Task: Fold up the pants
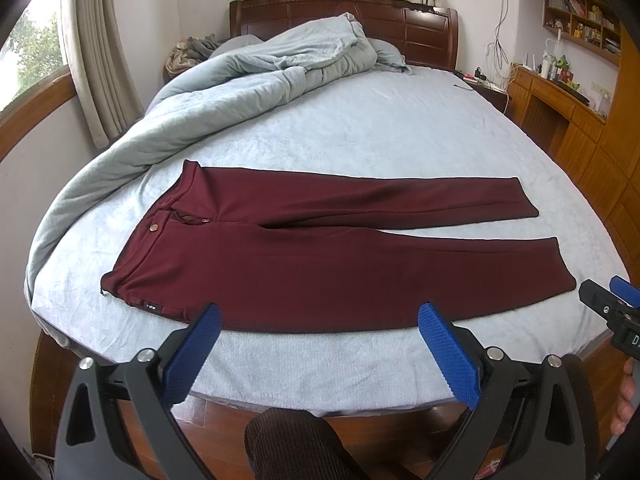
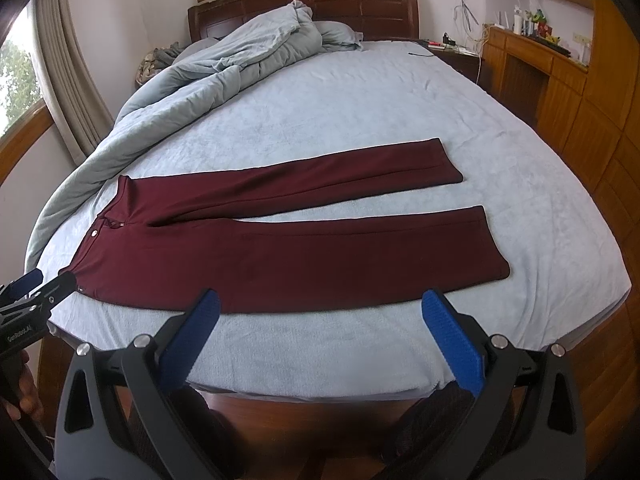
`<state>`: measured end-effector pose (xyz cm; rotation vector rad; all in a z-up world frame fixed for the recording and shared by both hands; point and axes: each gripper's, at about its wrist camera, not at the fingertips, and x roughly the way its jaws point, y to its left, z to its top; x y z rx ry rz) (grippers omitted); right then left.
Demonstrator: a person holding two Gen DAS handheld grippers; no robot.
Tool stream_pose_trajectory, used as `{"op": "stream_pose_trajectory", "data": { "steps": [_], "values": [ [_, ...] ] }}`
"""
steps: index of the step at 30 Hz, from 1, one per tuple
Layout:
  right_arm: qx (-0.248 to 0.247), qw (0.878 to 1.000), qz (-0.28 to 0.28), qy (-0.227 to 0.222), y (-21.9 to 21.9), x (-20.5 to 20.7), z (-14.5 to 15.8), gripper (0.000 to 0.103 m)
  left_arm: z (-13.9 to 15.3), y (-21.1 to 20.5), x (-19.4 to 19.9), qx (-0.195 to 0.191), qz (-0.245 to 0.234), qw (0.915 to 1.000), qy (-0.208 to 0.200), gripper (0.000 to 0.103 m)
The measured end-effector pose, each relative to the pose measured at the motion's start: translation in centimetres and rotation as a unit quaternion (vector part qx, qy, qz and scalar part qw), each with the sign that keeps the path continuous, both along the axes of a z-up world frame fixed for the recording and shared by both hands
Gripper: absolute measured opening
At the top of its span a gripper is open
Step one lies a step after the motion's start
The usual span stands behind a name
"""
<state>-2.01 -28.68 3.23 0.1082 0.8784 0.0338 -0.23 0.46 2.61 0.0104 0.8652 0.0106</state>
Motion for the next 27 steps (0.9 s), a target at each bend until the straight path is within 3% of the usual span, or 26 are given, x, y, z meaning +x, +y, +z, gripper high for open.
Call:
{"op": "stream_pose_trajectory", "data": {
  "steps": [27],
  "values": [
    [0.002,1.000,0.000,0.004,-0.12,0.28,-0.77,0.101,-0.42,0.02,0.26,0.003,-0.001,1.0000,0.002,0.099]
  ]
}}
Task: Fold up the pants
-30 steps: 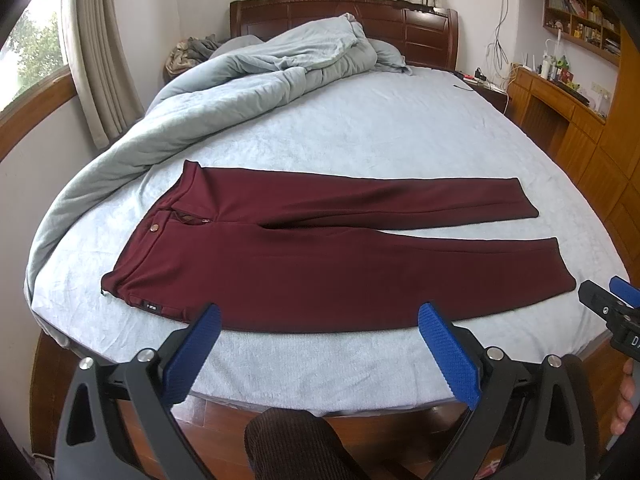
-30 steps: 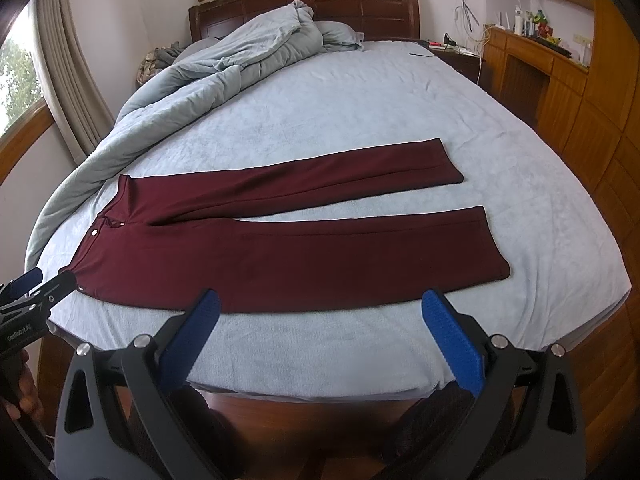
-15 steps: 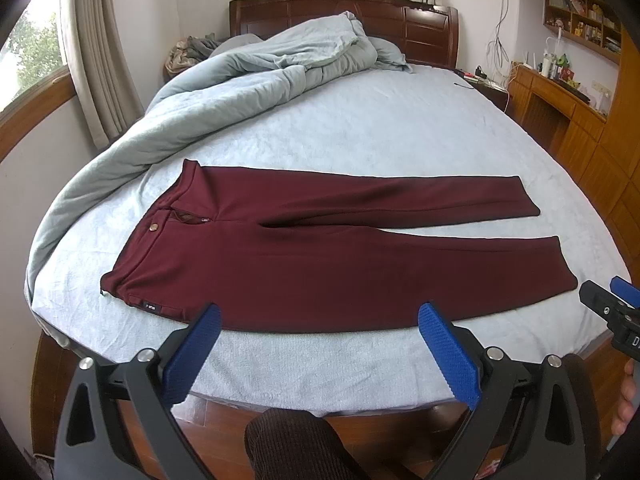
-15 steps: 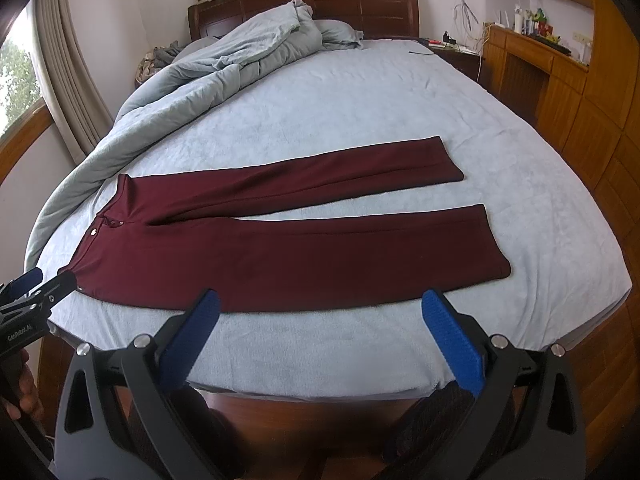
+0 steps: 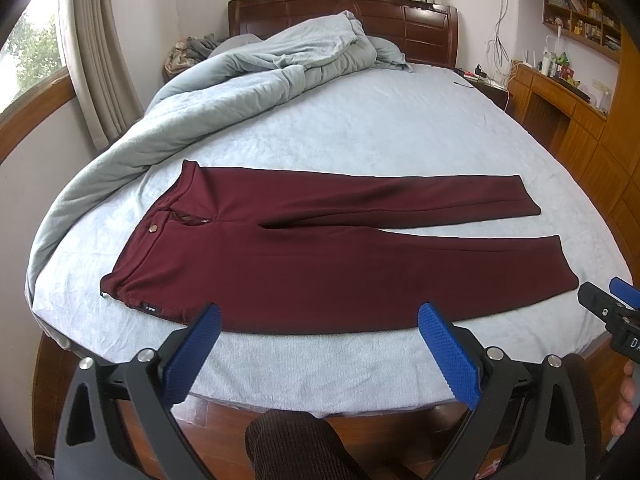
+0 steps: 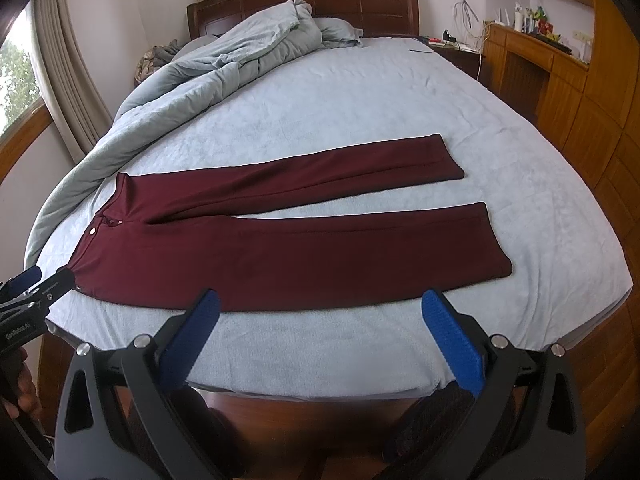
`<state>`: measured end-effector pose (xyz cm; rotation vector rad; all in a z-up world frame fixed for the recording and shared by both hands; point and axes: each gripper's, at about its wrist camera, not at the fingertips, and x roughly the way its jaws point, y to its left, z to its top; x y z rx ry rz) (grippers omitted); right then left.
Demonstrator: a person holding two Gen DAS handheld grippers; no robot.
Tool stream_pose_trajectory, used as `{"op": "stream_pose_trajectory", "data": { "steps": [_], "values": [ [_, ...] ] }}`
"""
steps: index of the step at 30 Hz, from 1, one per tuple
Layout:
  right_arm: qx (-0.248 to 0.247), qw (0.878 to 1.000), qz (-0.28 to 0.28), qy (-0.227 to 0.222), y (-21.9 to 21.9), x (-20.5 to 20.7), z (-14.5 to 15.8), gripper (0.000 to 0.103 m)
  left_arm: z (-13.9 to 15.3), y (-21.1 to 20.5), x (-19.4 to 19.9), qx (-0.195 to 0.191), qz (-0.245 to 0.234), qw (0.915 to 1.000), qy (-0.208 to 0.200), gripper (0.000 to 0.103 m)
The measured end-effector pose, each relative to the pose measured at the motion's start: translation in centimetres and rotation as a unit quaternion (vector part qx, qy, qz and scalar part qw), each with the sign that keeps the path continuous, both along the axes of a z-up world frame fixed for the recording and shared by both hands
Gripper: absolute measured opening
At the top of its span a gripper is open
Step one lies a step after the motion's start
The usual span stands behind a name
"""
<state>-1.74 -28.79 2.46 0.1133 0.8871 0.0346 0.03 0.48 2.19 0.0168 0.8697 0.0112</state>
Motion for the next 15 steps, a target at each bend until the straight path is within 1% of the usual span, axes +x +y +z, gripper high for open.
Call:
{"op": "stream_pose_trajectory", "data": {
  "steps": [4,8,10,13,15],
  "values": [
    [-0.004,1.000,0.006,-0.001,-0.3,0.3,0.0,0.101,-0.2,0.0,0.3,-0.001,-0.001,1.0000,0.004,0.099],
    [0.000,1.000,0.015,-0.007,-2.0,2.5,0.5,0.101,-0.6,-0.1,2.4,-0.004,0.002,0.9999,0.016,0.099],
    [-0.001,1.000,0.013,-0.007,-3.8,4.9,0.8,0.101,-0.6,-0.6,4.5,0.000,0.001,0.9998,0.022,0.099],
    [-0.014,1.000,0.002,-0.005,-6.9,9.8,0.8,0.101,-0.7,-1.4,8.5,-0.005,0.000,0.9996,0.026,0.099],
    [-0.020,1.000,-0.003,0.003,-9.3,13.8,0.2,0.101,-1.0,-2.1,11.9,-0.011,-0.002,0.9994,0.032,0.099]
  ]
}}
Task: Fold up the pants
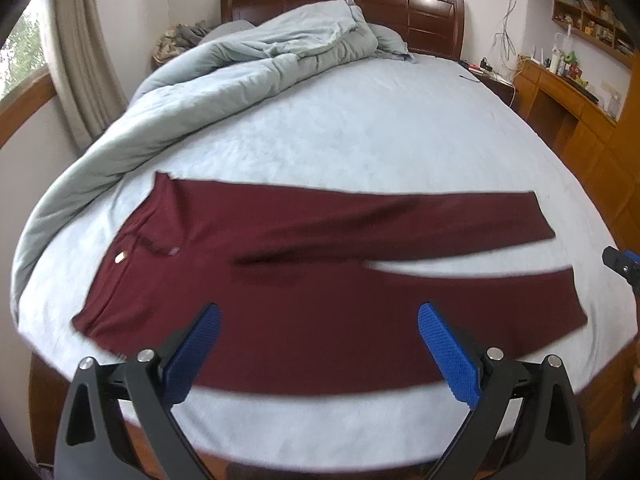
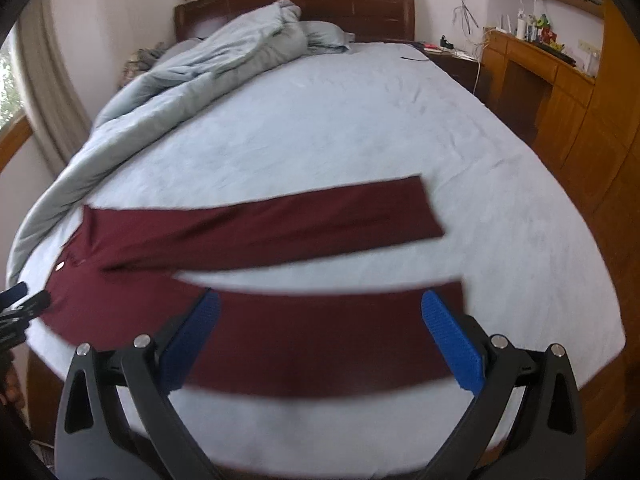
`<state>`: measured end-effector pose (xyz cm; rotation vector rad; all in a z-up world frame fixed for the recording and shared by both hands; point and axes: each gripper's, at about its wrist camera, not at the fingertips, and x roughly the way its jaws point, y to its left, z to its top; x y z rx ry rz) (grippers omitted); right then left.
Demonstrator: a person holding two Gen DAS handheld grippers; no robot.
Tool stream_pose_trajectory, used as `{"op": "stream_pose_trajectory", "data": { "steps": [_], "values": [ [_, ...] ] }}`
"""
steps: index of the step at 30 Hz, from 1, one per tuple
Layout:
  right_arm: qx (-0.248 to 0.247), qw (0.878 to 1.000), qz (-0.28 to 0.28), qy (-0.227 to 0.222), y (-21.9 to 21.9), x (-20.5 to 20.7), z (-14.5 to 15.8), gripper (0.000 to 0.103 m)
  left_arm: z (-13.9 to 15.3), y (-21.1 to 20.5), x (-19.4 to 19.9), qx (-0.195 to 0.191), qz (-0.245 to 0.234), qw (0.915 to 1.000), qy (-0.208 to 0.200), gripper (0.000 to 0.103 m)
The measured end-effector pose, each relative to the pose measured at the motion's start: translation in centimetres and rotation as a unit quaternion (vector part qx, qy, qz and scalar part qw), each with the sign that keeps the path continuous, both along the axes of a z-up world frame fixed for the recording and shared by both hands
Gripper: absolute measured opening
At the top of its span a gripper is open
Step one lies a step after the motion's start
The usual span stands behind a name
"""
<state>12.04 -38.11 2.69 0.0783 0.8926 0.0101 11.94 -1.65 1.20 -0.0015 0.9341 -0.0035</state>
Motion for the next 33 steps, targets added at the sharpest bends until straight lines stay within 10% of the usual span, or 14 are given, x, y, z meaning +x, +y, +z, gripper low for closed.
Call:
{"op": "stream_pose_trajectory", "data": {
  "steps": [11,20,22,26,33],
  "values": [
    [0.033,0.991,-0.010,0.131,-12.3,22.5,-11.9,0.100,-7.4,-7.8,18.7,-0.027,-0.045,0.9974,0.049,0.099],
    [0.012,0.986,0.032,0.166,-14.9,28.5,-18.2,0.101,-13.6,-13.0,24.9,-0.052,-0.086,0.9903,0.096,0.099],
    [0.004,0.986,0.060,0.156,-14.5,28.4,-17.8,0.088,-14.2,-13.8,25.7,-0.050,-0.094,0.9896,0.097,0.099],
    [0.029,0.980,0.130,0.149,-14.1,27.6,-16.4,0.022,-14.9,-14.8,26.4,-0.050,-0.126,0.9860,0.097,0.099],
    [0.089,0.975,0.181,0.090,-15.3,25.7,-11.8,0.020,-15.0,-17.6,28.1,-0.069,-0.248,0.9605,0.105,0.099]
  ]
}}
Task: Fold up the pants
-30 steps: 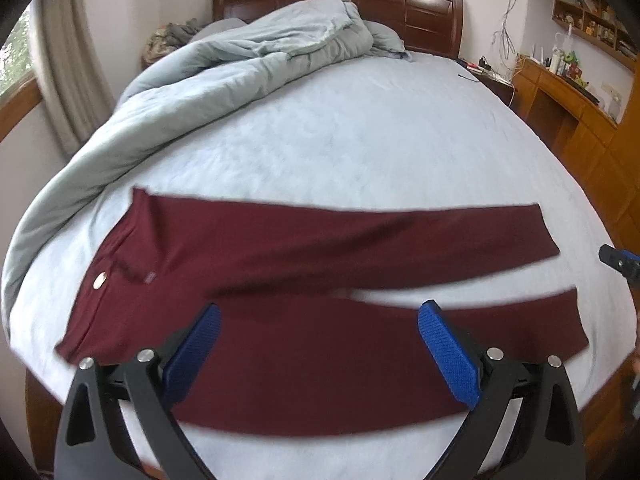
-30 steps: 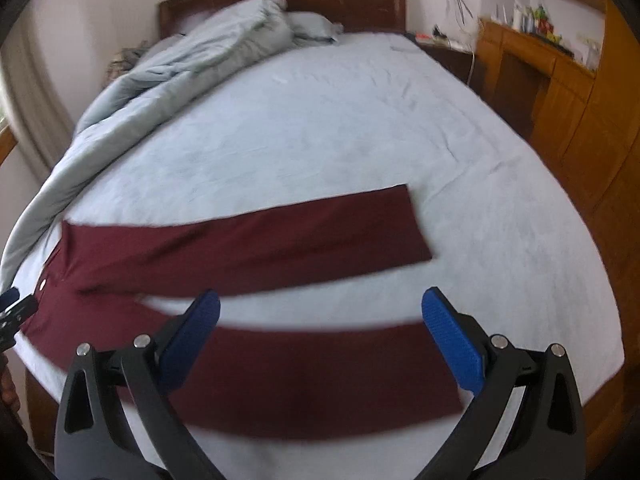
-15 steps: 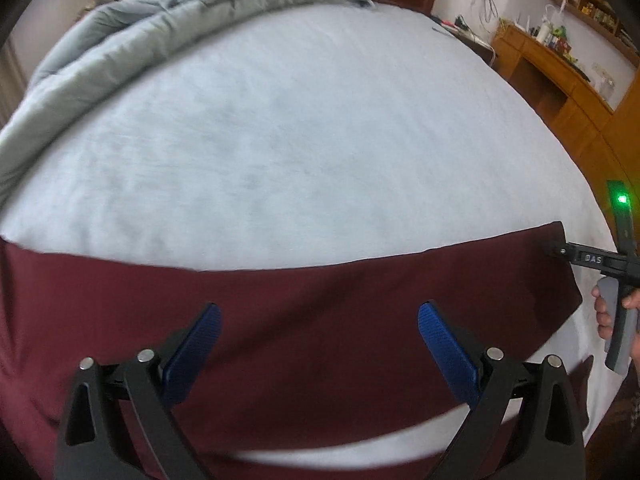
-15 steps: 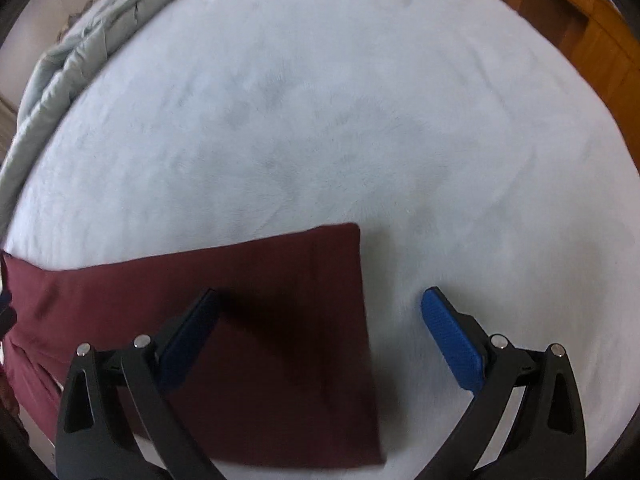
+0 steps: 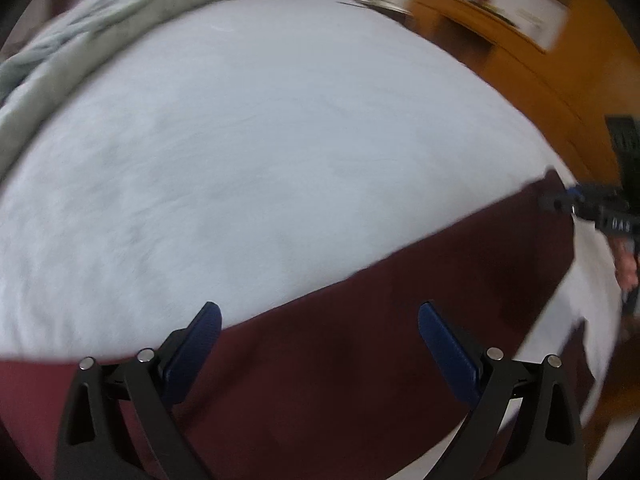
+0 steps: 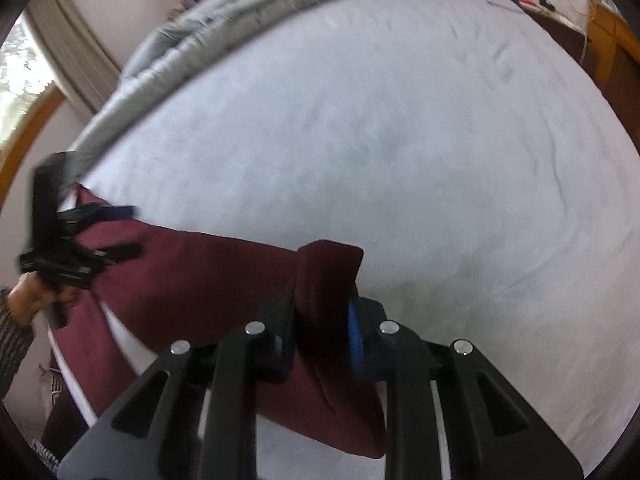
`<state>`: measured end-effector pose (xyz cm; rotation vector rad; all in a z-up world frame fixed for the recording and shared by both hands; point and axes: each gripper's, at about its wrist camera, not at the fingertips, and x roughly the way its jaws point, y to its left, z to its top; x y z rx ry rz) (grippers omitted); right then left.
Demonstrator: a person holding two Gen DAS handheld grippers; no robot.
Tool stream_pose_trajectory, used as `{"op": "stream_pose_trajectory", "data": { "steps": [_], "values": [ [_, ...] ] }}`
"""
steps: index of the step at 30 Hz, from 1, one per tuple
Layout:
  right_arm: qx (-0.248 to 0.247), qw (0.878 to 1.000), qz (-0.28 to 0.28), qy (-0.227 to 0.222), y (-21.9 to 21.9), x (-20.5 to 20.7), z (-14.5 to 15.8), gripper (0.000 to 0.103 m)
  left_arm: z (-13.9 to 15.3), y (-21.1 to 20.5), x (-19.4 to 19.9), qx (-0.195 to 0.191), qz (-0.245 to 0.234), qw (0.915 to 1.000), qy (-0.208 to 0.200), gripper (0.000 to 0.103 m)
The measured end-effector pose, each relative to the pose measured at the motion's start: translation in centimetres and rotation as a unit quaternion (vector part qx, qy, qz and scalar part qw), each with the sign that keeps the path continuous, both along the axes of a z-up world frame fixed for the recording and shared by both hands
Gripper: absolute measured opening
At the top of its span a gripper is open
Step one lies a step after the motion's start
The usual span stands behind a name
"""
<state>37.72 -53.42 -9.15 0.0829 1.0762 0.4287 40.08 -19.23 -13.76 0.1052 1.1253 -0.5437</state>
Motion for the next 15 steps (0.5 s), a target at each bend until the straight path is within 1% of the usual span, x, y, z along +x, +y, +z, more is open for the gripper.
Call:
{"op": "stream_pose_trajectory", "data": {
  "steps": [2,4,7,11,13,15],
  "values": [
    [0.014,1.000,0.005,-0.007,0.3,-0.4,1.2,0.020,-0.1,-1.0,0.7,-0.015,-0.042,0.9990,0.009,0.099],
    [0.022,1.000,0.016,-0.016,0.1,-1.2,2.3,0.020,-0.2,-1.9,1.5,-0.028,-0.072,0.9968,0.020,0.099],
    [0.019,0.999,0.023,-0.023,0.3,-1.4,3.1,0.020,-0.5,-2.7,2.7,-0.059,-0.100,0.9921,0.047,0.099],
    [0.040,0.999,0.020,-0.027,0.3,-1.7,3.3,0.020,-1.2,-3.3,4.0,-0.105,-0.139,0.9797,0.100,0.099],
    [0.060,0.997,0.019,-0.034,-0.1,-1.9,3.6,0.020,-1.7,-3.4,4.6,-0.113,-0.152,0.9738,0.125,0.099],
    [0.069,0.997,0.018,-0.039,-0.5,-2.0,3.9,0.020,-2.1,-3.4,5.1,-0.119,-0.158,0.9683,0.153,0.099]
  ]
}}
